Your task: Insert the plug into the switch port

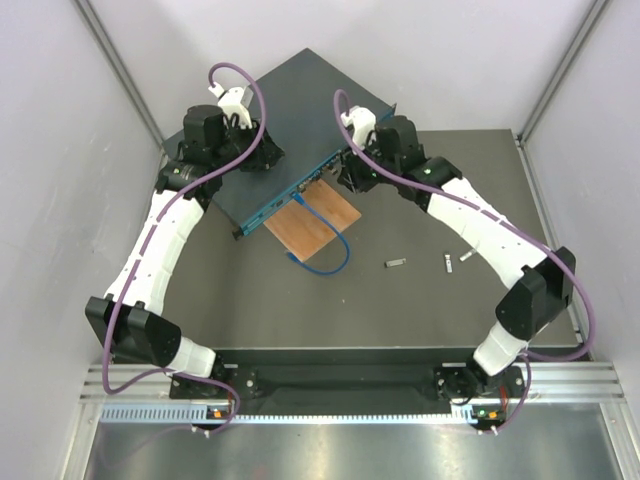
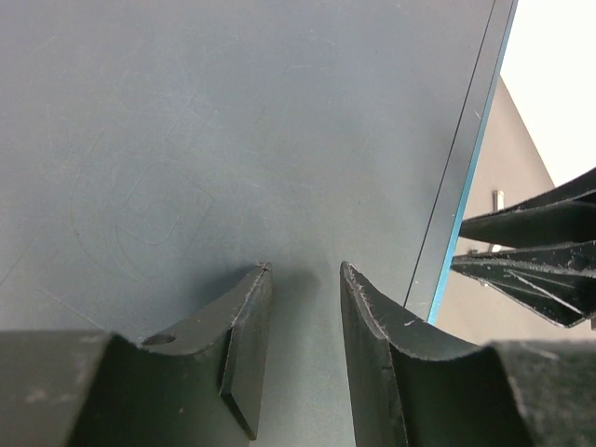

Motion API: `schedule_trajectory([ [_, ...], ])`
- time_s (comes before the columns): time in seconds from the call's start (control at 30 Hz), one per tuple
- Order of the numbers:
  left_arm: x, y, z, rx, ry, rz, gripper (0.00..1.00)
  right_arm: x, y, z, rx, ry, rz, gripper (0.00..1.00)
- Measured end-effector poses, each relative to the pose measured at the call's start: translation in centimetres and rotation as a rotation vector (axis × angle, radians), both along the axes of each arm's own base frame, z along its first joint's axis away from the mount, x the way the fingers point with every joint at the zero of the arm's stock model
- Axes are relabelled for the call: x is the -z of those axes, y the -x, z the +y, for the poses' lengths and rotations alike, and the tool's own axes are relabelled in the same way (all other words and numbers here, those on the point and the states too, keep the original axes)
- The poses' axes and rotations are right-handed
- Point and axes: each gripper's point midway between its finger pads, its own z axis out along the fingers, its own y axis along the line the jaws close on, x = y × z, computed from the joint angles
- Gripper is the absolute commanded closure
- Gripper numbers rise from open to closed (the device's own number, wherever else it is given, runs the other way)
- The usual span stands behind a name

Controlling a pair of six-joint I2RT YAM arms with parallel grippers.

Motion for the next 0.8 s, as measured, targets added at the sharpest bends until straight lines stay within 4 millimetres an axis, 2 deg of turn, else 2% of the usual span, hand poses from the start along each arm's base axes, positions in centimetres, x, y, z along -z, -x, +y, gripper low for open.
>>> schedule_trajectory([
  [0.23,0.0,0.0,0.0,0.000,0.000,0.000,0.60,-1.0,-1.2,1.1,0.013,-0.050,-0.022,0.69],
  [0.63,0.1,-0.2,-0.1,0.000,0.003,-0.010,0.60,-0.9,-1.6,1.5,0.052,-0.100,0.011,0.66],
  [0.8,0.1,-0.3,-0.1,0.001,0.004,-0.014,0.60,-0.6,-1.8,1.6,0.073,-0.109,0.030,0.67],
])
